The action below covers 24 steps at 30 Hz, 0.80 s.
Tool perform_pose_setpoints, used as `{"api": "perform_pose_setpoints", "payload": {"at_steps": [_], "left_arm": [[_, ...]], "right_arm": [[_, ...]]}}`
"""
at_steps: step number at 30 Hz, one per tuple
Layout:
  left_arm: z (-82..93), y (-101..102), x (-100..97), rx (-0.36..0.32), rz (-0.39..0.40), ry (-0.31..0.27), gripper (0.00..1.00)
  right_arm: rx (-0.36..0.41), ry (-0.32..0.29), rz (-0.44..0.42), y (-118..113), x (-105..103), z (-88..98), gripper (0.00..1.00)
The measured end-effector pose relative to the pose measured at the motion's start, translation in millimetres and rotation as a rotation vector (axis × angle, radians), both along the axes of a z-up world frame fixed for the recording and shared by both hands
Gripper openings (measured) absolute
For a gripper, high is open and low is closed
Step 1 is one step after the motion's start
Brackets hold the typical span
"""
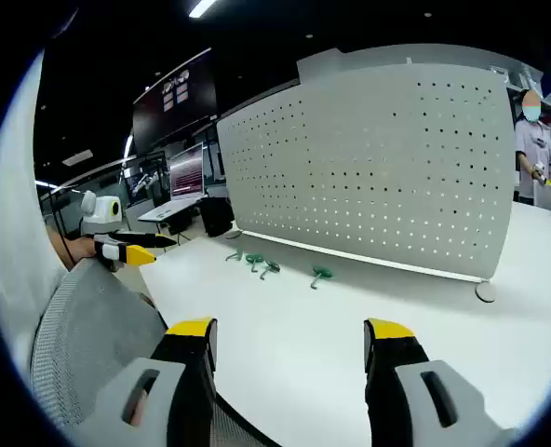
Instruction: Insert the hook assembly into the mounting plate slot until the hook locks in place.
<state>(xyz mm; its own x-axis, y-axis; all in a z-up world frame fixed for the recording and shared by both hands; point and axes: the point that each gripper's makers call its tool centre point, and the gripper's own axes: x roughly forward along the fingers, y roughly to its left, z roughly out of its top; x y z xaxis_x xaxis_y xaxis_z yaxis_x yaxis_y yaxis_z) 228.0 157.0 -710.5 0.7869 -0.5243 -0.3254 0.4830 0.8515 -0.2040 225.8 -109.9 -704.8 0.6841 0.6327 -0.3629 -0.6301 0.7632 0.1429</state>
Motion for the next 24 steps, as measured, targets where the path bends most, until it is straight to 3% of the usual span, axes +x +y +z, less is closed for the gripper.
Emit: {"api": "perform_pose_setpoints", "payload": {"at_steps": [24], "left_arm": [[-0.2, 0.1, 0.1, 0.003, -0.001, 0.001, 0.85]], "right_arm": [[0.016, -0.008, -0.002, 0.1, 0.8, 2.5, 0.62]]}}
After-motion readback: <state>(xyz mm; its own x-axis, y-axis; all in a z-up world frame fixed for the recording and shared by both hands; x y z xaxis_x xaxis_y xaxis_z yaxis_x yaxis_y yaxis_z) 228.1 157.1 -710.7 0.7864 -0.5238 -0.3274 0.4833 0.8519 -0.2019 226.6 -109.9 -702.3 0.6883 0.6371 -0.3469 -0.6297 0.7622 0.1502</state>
